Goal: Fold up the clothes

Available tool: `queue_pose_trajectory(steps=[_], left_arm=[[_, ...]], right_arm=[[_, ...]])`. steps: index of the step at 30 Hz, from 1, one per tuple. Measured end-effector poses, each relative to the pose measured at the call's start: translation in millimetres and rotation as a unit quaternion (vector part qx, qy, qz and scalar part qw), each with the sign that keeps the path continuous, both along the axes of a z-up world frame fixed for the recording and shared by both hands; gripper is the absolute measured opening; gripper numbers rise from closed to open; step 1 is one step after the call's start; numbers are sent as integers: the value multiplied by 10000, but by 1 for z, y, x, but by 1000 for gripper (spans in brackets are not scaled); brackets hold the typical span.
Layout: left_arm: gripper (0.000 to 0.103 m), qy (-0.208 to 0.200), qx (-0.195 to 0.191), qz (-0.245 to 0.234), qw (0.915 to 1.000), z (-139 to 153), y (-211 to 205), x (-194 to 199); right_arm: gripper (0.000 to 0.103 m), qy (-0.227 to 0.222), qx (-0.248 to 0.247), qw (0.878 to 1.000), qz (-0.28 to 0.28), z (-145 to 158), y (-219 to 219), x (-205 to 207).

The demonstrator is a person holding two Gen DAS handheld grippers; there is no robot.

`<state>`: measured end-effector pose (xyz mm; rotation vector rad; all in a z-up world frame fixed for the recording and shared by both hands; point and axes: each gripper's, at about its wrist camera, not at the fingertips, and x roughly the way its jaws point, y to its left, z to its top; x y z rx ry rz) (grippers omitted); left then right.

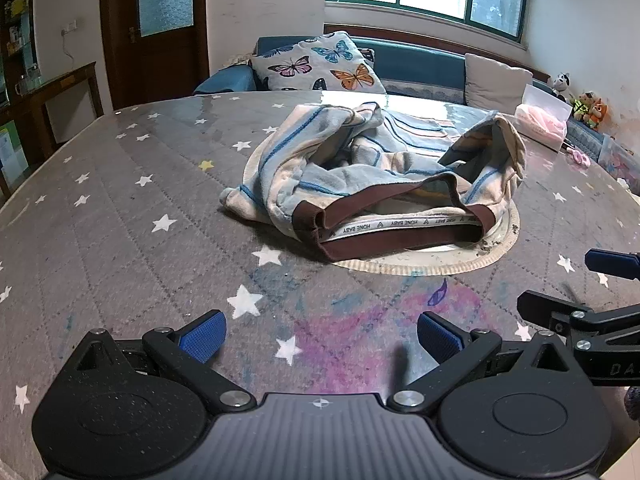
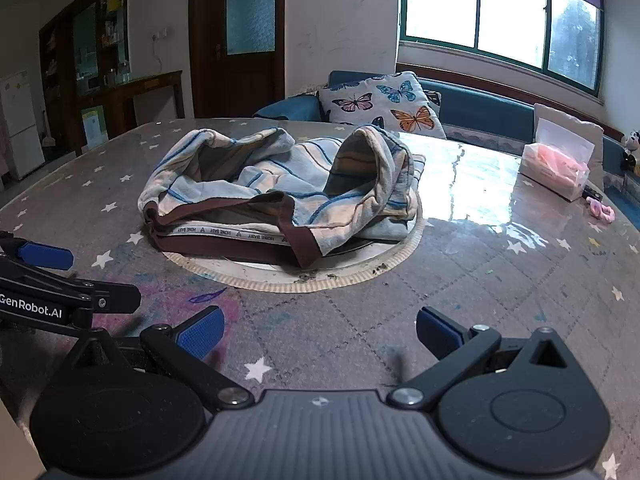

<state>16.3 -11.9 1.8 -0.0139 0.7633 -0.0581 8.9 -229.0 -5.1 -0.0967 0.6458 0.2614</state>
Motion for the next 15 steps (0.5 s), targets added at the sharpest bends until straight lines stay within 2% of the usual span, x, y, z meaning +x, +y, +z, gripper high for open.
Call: queue_pose_trajectory(steps=[15], left_arm=[[103,82,16,-15,10000,-1,0,10]], right_arm=[[103,48,21,10000,77,0,5,11]])
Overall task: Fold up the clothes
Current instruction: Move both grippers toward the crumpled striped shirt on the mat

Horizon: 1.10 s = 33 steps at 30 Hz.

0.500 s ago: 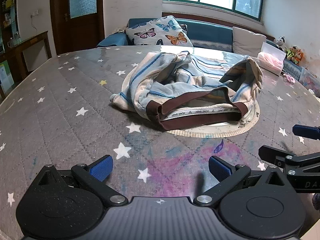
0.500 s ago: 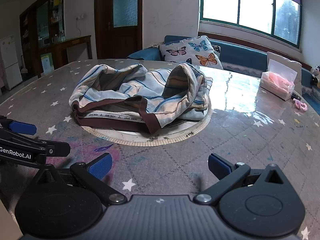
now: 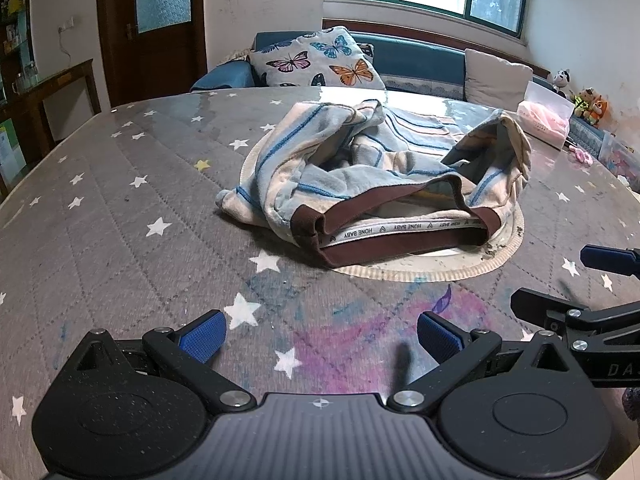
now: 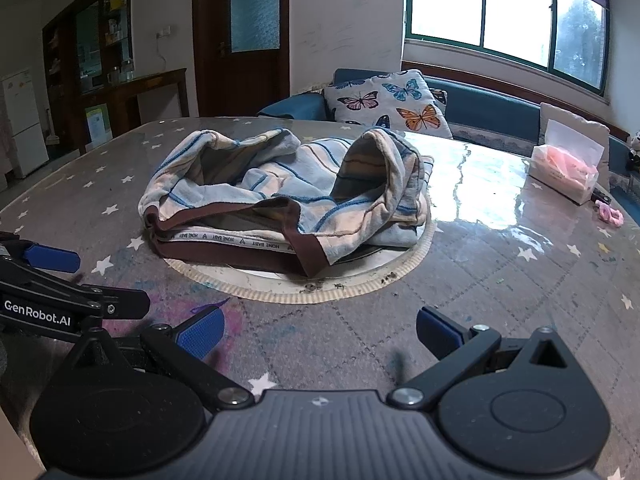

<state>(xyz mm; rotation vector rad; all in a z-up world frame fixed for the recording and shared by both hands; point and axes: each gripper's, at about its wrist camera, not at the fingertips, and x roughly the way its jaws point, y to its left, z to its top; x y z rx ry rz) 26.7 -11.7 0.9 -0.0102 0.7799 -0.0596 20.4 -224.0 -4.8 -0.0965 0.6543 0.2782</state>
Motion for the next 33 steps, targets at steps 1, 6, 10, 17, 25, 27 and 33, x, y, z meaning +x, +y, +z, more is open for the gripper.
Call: queue_pose_trajectory(steps=[1,6,10,17,25,27,33], left_arm=[[103,1,2,0,10000,0,0,0],[103,20,3,-17,10000,1,0,4],[103,22,3,-48,10000,3,0,8],[103,-26,-1,-83,10000,9,-1,14],[103,-44,13,-40,10000,15,3,25],[103,-42,19,-34,10000,16,3,28],[103,-52,34,-26,10000,19,6,37]], right_arm=[[103,4,0,10000,8,0,1,1],[103,19,-2,10000,26,1,1,5],[103,38,0,10000,30,1,1,8],[103,57,-11,10000,17,4,0,14],[103,92,-61,9999,28,7,-2,27],[103,97,-70,9999,44,8,-2,30],[103,129,-99,9998,65,7,-1,38]])
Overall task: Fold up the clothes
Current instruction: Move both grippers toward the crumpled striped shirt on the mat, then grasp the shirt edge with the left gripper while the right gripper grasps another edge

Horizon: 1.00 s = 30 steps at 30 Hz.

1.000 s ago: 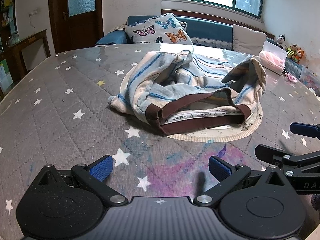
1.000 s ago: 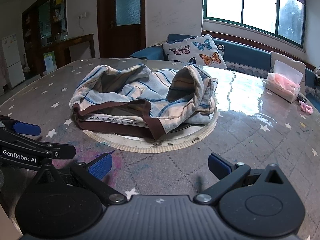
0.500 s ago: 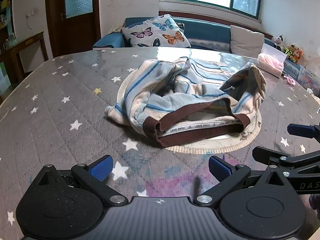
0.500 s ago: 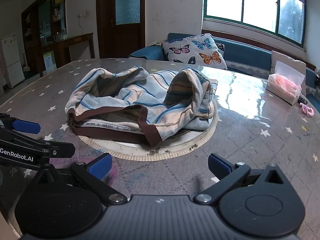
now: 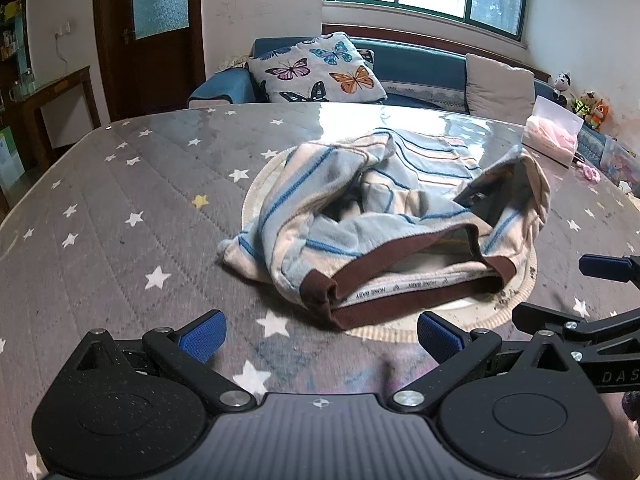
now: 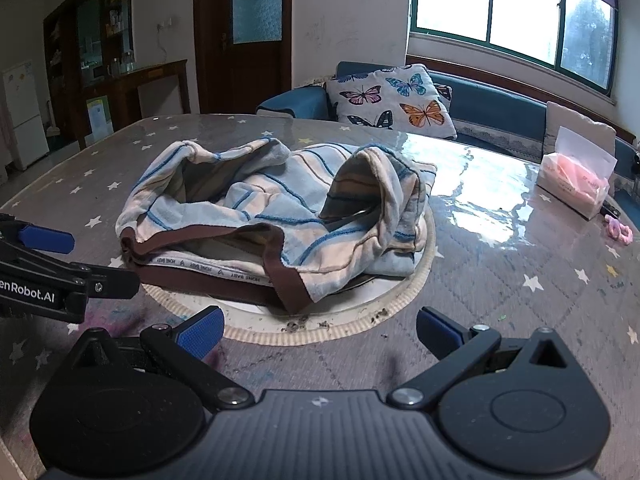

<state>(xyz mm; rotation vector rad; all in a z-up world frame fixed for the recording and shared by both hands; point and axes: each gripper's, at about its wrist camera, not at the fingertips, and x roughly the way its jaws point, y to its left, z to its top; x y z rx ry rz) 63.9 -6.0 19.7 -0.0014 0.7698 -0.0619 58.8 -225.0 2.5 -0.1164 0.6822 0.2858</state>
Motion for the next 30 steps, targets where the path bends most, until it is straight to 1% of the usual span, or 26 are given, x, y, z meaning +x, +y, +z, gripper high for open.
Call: queue_pose_trajectory(steps=[8,15,17,19,22,25,26,27,28,29,30], left_arm=[[103,-125,60,78,9999,11,8,18],[102,-268,275,81,9992,21,9,41],[99,-296,364,67,9989,22,8,50],[97,-337,442,47,9984,24,6,57],[92,-389,542,-44,9978,25,3,70],[90,-456,666,-210,9965,24,-3,81],[86,-448,718,-244,9961,23,-5,85],[79,-416,756,-265,9959,22,-7,88],[76,-374,770,-270,9960,20,-7,92],[68,-324,747,-274,9963,19,-6,96],[62,-289,713,-283,9966,17,-5,98]], right_arm=[[103,-40,-90,10000,3,5,-2,17],[103,-221,-243,9994,-54,17,-7,37],[102,-279,-305,9991,-70,21,-9,44],[101,-336,-368,9987,-56,25,-10,50],[96,-388,-490,9980,-66,27,-11,62],[92,-418,-555,9976,-47,30,-10,73],[90,-437,-591,9973,-34,30,-9,77],[86,-453,-634,9970,-18,31,-8,80],[82,-460,-673,9967,-7,30,-6,83],[80,-452,-716,9964,-9,30,-5,86],[75,-444,-751,9962,-18,29,-5,88]])
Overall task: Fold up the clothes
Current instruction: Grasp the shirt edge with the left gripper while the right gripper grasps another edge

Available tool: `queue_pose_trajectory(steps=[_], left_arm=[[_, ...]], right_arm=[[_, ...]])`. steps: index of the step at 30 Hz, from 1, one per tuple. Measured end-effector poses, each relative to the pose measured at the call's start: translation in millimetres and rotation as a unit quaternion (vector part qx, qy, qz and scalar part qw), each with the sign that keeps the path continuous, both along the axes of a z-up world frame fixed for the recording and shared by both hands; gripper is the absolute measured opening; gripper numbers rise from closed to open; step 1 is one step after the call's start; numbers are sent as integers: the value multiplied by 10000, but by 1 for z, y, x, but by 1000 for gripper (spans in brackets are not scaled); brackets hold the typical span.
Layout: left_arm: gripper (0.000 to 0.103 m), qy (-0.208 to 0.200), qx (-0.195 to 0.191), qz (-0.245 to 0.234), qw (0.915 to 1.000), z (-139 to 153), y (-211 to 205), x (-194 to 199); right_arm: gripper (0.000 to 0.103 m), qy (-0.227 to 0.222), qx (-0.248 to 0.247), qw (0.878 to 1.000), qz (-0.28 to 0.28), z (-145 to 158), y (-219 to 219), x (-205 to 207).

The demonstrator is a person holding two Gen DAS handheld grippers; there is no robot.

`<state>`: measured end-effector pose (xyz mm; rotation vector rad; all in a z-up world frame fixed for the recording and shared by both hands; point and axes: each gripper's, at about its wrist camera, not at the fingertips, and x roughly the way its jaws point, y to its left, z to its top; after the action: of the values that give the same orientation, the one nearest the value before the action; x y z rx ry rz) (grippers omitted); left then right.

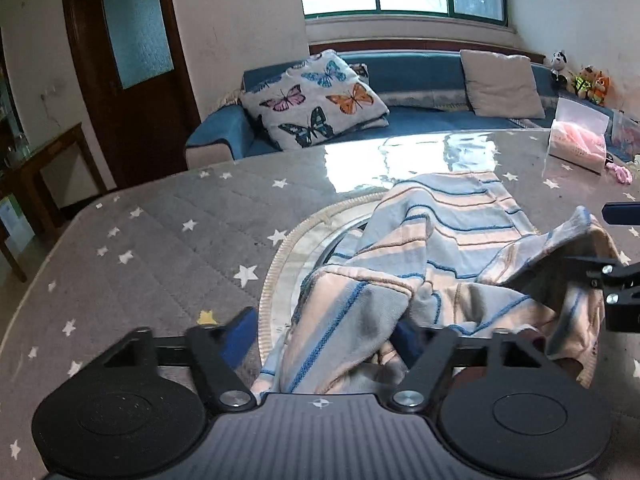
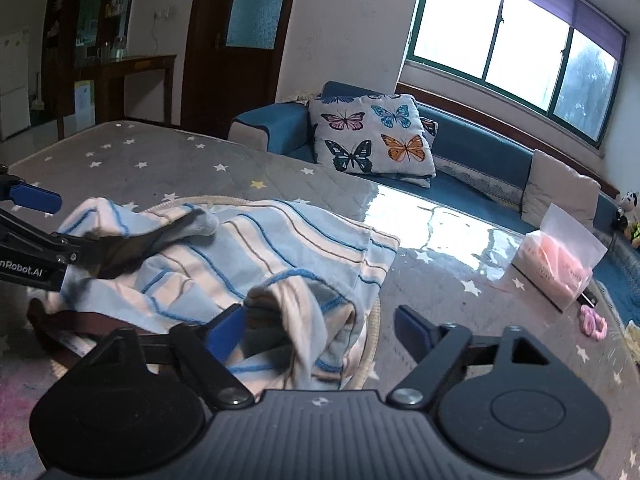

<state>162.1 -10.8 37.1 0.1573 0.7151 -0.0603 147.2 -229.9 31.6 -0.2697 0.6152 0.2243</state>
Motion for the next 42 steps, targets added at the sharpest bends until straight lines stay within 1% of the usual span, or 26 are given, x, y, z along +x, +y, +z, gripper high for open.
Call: queue_pose_trajectory(steps=[1,3,4,5,6,7,8,10,15,18,22,25,29,32,36,38,39,41,42], left_arm=[[51,50,-59,-7,10000,-1,2,3],[25,100,-145,-42,9998,-4,5,5],[20,95,-135,-31,9999,-4,6,4],[15,84,-129,-9,9999,-4,7,3],[11,75,-168,16,9998,-3,10,2],[11,64,-215,46,9997,-2,12,1],[9,54,-256,75,9996,-1,15,-1],[8,23,-328,148,9994,3,20,-5],[8,-31,-552,388,9977,14,36,-20],[7,-60,-688,438,9967,22,45,-34],[7,78,-1156,613,9914,32,63,-56],[7,123,-1313,641,9892,37,72,-76],[7,218,-1280,590,9898,38,74,-101],[7,371,-1305,509,9894,34,74,-121],[7,688,-1208,381,9896,22,72,-143],[7,811,-1074,317,9904,14,69,-149],[10,854,-1014,281,9908,11,67,-151],[11,896,-893,240,9917,8,66,-153],[11,868,-805,188,9928,9,64,-155]], right_arm=[[66,2,-21,10000,-14,-1,0,2],[57,46,5,10000,-35,-2,-1,5],[53,88,60,9999,-44,-3,-4,6],[45,133,119,9998,-61,-4,-6,7],[39,175,176,9997,-84,-5,-10,8],[33,203,235,9995,-108,-6,-13,8],[30,204,282,9993,-134,-5,-16,7],[19,183,389,9989,-167,-2,-21,4],[9,96,545,9983,-202,7,-33,-6],[7,72,617,9978,-220,12,-41,-14],[6,83,762,9968,-237,19,-54,-29],[6,158,907,9955,-222,24,-64,-44],[6,179,883,9958,-153,28,-74,-70],[6,271,776,9966,-94,28,-79,-90],[7,596,562,9966,-56,22,-87,-115],[10,798,523,9954,-77,17,-92,-123],[14,884,460,9950,-86,13,-93,-126],[19,942,305,9950,-89,7,-93,-132],[20,940,245,9952,-106,6,-93,-134]])
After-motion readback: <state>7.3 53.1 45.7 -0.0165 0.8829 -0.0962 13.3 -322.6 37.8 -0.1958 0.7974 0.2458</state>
